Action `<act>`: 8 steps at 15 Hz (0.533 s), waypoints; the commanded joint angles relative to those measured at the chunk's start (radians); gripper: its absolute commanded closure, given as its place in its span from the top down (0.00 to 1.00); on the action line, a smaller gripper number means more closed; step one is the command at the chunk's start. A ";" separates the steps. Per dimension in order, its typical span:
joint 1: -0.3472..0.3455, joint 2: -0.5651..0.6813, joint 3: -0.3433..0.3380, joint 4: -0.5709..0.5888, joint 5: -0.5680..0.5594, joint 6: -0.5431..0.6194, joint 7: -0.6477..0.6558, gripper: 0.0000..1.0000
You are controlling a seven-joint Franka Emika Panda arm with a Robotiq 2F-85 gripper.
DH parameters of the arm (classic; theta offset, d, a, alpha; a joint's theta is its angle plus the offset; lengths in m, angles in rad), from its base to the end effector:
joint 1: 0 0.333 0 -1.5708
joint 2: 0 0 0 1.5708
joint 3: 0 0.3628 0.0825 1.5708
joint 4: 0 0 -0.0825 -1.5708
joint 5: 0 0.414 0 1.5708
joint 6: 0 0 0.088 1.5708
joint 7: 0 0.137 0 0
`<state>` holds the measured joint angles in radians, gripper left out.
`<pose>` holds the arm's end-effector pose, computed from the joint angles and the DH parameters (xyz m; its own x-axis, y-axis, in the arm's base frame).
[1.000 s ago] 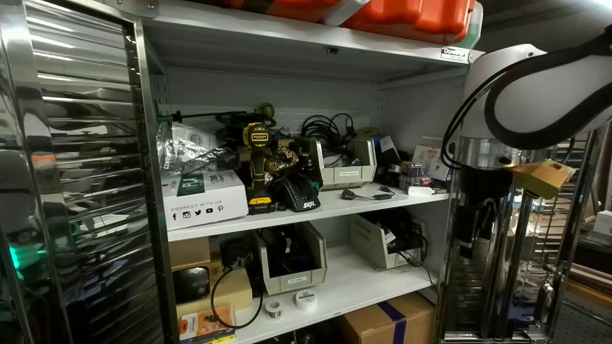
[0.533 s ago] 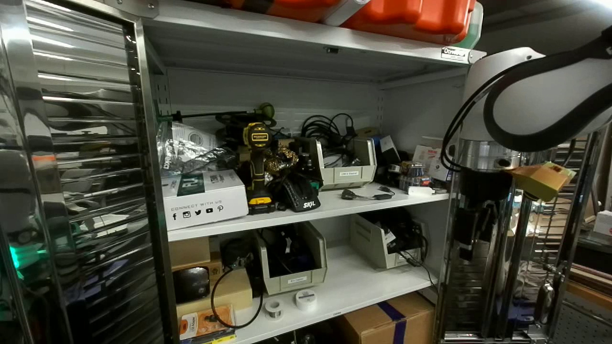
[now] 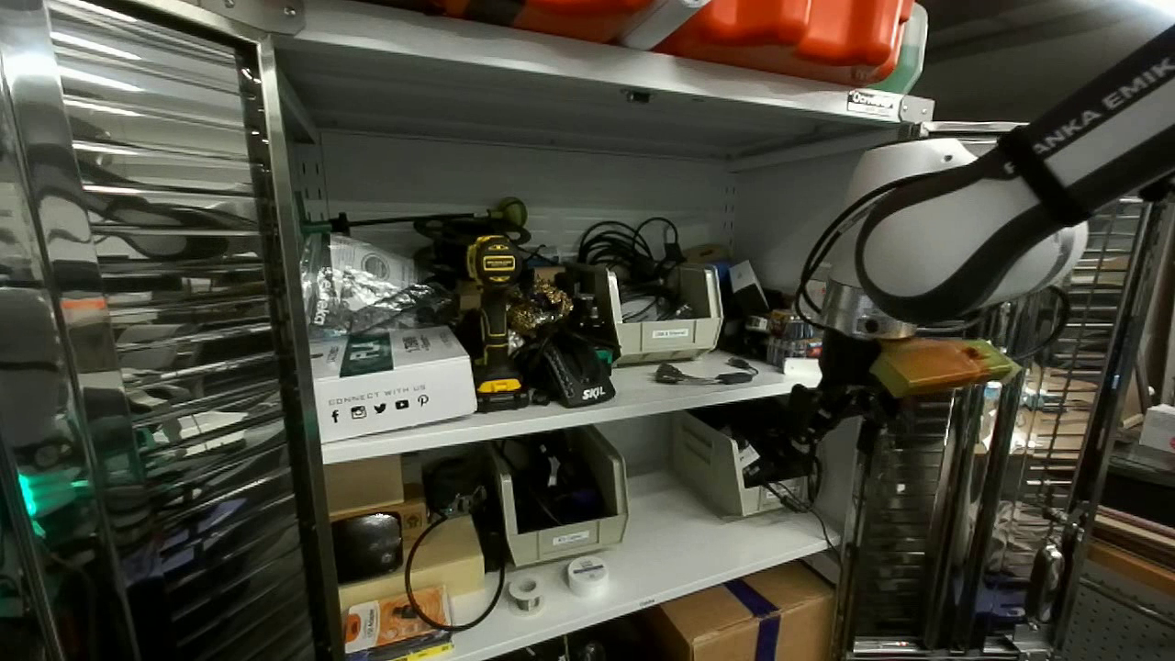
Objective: Pack the cable away.
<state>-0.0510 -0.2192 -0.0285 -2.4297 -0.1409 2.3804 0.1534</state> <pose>0.4912 -0.0436 0.4041 0.9755 -0.1291 0.1782 -0.1452 -0.9861 0.0802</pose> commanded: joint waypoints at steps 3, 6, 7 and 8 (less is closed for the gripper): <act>-0.020 0.222 0.013 0.288 -0.007 -0.008 0.268 1.00; -0.008 0.330 -0.004 0.460 -0.001 -0.038 0.364 1.00; -0.003 0.361 -0.010 0.513 0.001 -0.052 0.390 1.00; -0.010 0.396 -0.004 0.568 0.001 -0.065 0.418 1.00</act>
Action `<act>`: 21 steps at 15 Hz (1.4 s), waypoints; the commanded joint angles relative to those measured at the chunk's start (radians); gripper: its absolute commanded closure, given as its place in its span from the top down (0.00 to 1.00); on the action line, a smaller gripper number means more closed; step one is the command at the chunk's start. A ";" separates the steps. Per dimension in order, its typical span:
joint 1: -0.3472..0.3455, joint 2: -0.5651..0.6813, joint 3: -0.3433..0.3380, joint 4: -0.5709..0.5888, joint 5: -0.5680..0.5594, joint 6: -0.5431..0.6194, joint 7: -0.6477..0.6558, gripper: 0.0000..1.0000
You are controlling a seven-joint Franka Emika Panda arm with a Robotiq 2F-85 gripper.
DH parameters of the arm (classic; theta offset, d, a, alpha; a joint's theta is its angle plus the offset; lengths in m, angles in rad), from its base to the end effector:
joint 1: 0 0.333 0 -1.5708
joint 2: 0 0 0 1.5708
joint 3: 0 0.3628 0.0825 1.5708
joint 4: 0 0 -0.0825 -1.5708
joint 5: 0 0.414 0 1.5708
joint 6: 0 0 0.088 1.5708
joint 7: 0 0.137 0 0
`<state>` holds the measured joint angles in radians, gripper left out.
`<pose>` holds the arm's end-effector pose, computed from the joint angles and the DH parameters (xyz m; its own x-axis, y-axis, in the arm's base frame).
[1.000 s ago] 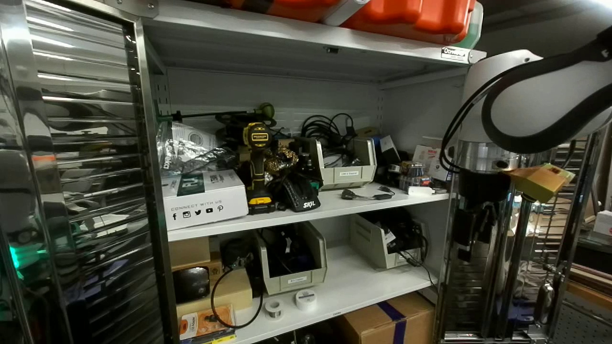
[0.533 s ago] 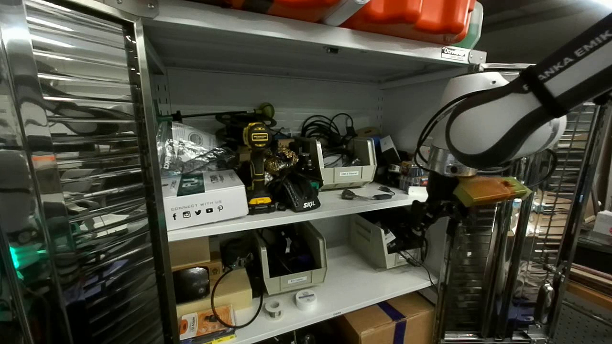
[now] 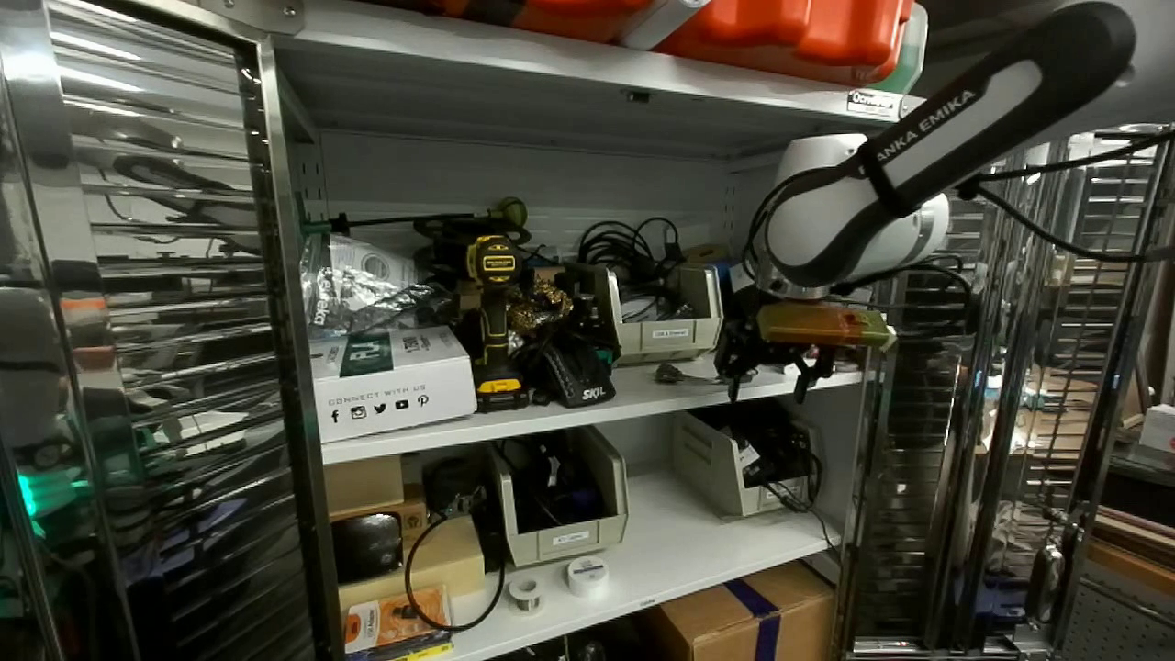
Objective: Pack the cable away.
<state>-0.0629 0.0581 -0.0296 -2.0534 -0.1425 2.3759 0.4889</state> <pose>0.6187 -0.0617 0.4391 0.8449 -0.4540 0.2830 -0.4705 -0.8823 -0.0107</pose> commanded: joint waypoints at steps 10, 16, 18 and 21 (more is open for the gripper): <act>0.065 0.379 -0.076 0.565 0.008 -0.222 0.237 1.00; 0.077 0.446 -0.095 0.685 -0.007 -0.390 0.266 0.75; 0.084 0.455 -0.103 0.711 -0.028 -0.436 0.269 0.66; 0.095 0.452 -0.111 0.719 -0.062 -0.489 0.258 0.42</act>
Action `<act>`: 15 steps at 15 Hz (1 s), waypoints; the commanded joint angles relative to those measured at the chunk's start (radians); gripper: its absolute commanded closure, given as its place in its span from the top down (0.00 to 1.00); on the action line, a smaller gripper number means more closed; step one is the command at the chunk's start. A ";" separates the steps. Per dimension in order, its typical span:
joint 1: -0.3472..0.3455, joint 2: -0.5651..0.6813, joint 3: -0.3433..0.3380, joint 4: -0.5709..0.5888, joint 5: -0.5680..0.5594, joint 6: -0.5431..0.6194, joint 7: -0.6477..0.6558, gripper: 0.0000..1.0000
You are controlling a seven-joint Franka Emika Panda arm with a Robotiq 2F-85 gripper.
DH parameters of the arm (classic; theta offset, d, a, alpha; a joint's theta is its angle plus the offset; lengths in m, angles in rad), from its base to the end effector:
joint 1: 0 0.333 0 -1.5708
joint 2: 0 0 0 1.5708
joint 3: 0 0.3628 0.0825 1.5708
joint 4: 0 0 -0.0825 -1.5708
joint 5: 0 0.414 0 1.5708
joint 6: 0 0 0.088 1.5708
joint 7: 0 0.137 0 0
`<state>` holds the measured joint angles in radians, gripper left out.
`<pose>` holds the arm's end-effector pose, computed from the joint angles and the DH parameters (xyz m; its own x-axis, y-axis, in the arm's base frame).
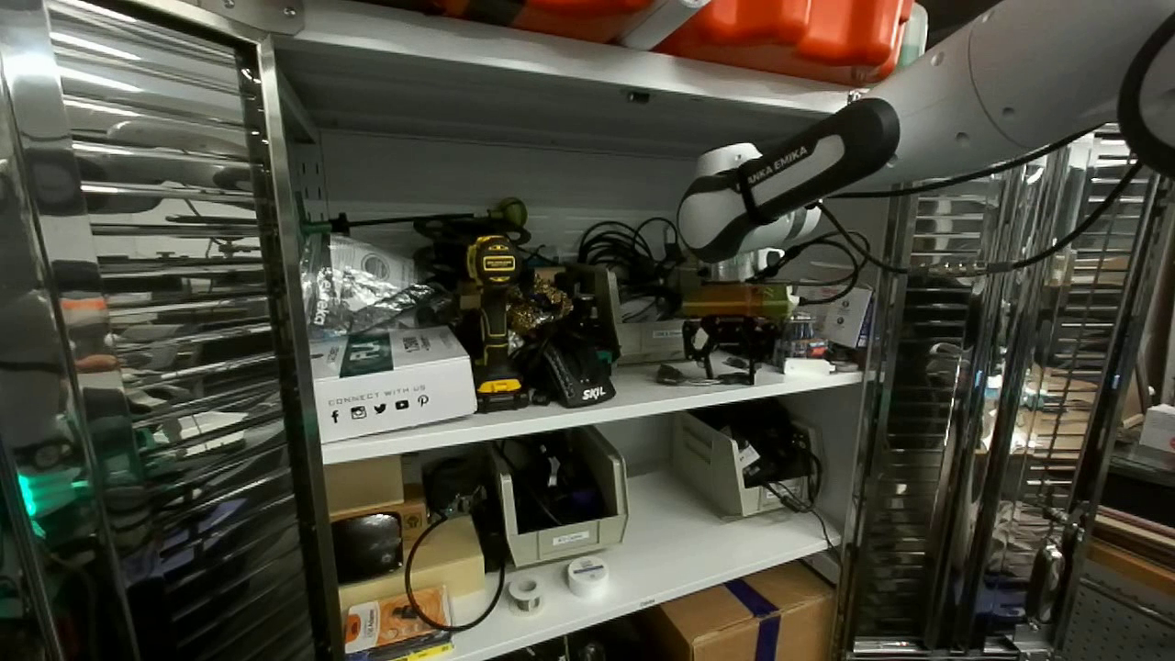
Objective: Pack the cable away.
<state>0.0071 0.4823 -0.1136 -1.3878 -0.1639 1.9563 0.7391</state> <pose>0.7566 -0.0804 0.4479 0.7068 -0.6787 0.1995 -0.7036 -0.7036 0.0992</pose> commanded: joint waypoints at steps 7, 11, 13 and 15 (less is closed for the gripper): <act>0.048 -0.093 -0.023 -0.131 -0.147 0.010 -0.042 0.17; 0.068 -0.250 -0.008 -0.343 -0.230 0.144 -0.052 0.17; 0.078 -0.331 -0.004 -0.445 -0.290 0.256 -0.031 0.17; 0.084 -0.415 -0.002 -0.549 -0.369 0.366 0.018 0.16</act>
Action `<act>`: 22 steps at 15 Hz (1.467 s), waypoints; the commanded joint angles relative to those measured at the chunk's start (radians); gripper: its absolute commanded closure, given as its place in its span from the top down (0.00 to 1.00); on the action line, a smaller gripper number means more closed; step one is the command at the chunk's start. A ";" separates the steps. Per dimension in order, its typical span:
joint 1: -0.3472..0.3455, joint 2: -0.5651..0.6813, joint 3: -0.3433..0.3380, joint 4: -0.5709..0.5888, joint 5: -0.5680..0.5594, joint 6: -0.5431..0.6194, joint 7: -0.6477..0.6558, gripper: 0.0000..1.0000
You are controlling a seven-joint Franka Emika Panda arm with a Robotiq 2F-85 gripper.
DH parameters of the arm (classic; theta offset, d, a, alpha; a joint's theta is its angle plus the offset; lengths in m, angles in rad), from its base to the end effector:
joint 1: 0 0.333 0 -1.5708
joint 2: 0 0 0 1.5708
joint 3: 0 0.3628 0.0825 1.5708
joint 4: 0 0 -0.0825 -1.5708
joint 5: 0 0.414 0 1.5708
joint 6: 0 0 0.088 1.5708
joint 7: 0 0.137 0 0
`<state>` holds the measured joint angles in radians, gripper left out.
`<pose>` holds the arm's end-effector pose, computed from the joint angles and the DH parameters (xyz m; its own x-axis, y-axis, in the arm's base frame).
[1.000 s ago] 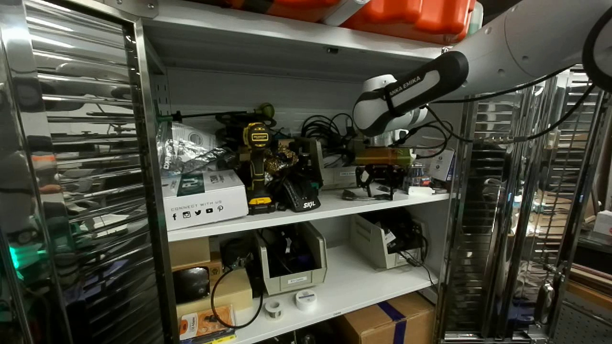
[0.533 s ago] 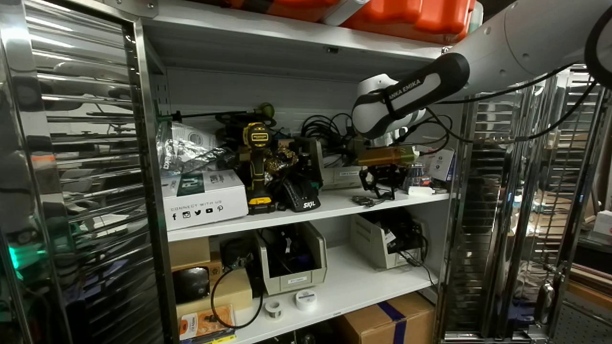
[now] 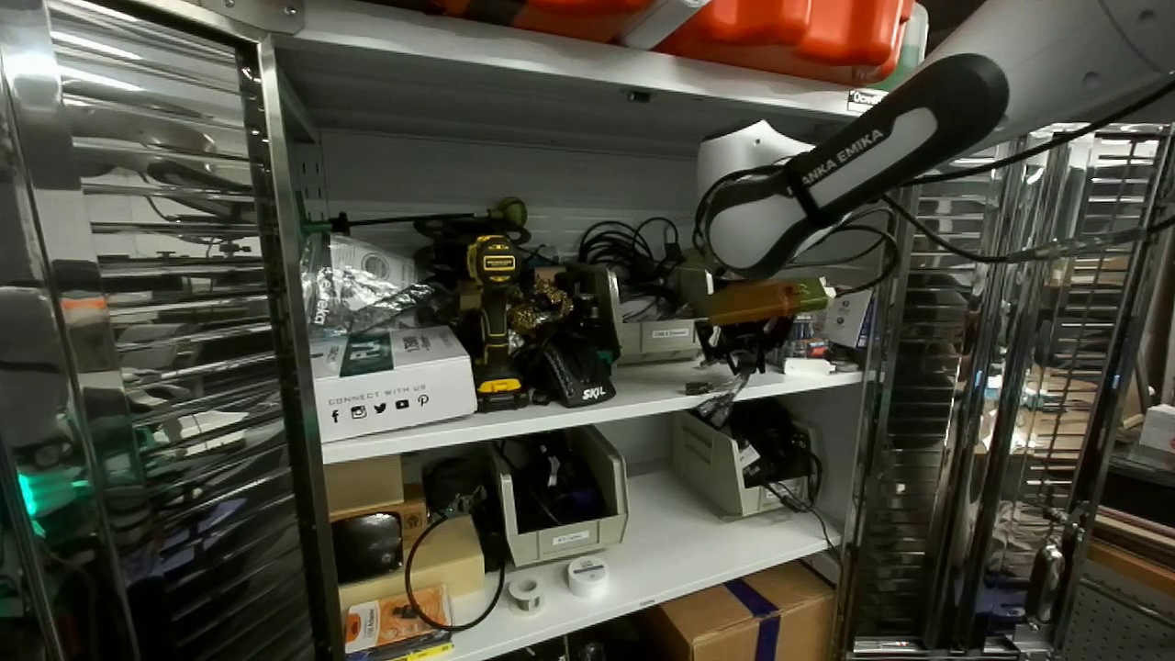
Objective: Pack the cable away.
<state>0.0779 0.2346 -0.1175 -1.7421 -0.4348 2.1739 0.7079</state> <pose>0.6915 -0.0480 0.4690 0.8217 -0.4283 0.3759 -0.5282 -0.8200 0.2203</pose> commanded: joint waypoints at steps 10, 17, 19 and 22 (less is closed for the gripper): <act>-0.095 -0.218 0.040 -0.168 -0.170 0.521 0.319 0.15; -0.063 0.095 -0.031 0.172 -0.168 0.672 0.605 0.15; -0.055 0.166 -0.031 0.279 -0.146 0.670 0.644 0.15; -0.065 0.266 0.008 0.438 -0.110 0.658 0.605 0.15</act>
<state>0.0122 0.3825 -0.1289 -1.5011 -0.5819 2.8320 1.3311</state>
